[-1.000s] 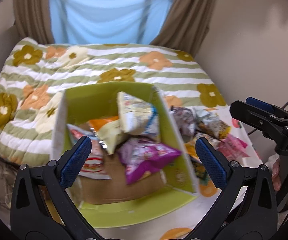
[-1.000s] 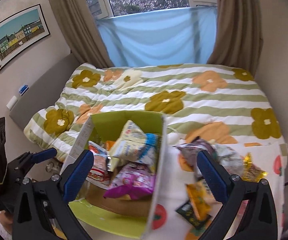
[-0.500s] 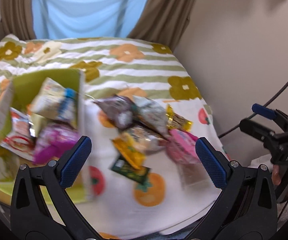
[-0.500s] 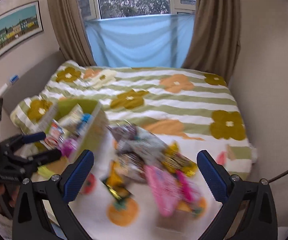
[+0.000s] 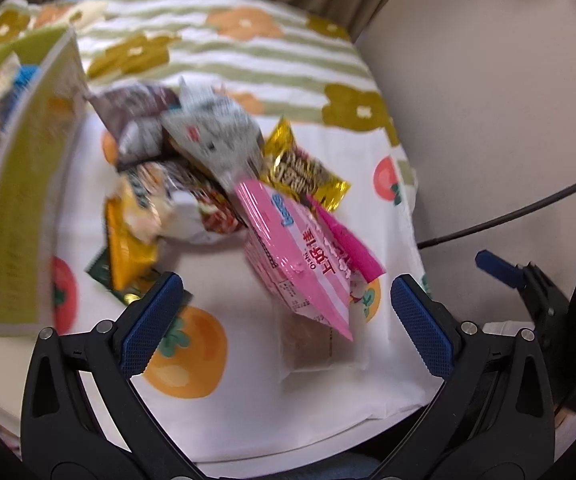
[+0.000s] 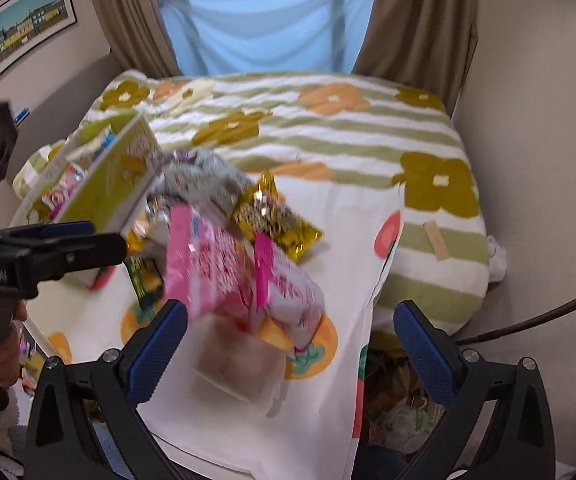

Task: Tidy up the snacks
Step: 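Withdraw both tools from the box and reach toward the remaining snacks, then grasp the pink Lonvo bag with the left tool while the right grasps a pink Oishi bag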

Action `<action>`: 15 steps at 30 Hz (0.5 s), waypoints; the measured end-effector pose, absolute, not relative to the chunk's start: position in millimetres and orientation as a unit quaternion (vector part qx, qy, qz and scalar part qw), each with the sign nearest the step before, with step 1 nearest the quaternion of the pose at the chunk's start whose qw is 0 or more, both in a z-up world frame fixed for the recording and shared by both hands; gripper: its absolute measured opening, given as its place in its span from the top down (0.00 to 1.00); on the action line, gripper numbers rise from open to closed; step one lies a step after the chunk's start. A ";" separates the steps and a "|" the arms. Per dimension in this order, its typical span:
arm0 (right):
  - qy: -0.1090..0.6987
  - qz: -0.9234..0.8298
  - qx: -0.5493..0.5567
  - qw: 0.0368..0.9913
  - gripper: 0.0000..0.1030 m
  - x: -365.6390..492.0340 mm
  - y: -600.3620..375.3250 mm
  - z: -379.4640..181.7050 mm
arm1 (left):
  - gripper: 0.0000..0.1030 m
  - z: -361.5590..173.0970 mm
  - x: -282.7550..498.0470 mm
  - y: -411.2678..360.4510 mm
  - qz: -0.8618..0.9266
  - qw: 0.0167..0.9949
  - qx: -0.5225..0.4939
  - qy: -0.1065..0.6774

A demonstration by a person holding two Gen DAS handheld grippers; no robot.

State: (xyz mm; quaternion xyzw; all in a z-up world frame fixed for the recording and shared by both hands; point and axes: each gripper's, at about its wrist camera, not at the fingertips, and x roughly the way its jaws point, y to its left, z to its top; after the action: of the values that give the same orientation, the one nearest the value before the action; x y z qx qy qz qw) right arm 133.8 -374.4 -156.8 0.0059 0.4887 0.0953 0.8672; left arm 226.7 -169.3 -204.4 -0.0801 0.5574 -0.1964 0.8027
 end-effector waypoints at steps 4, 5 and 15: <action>0.501 0.101 -0.016 0.859 0.00 139.9 -372.5 -187.2 | 0.00 -231.6 239.2 -185.0 -0.190 0.790 -0.080 0.577; 0.505 0.100 -0.028 0.857 0.00 142.5 -370.9 -194.9 | 0.00 -236.8 242.1 -187.8 -0.187 0.789 -0.082 0.579; 0.515 0.103 -0.109 0.844 0.00 159.4 -361.8 -233.4 | 0.00 -267.1 260.0 -198.5 -0.166 0.780 -0.092 0.596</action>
State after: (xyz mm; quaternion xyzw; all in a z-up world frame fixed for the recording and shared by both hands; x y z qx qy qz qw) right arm 159.4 -361.8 -233.4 -0.1089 0.5148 0.1029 0.8441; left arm 260.0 -198.5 -267.1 -0.0924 0.5962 -0.1658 0.7801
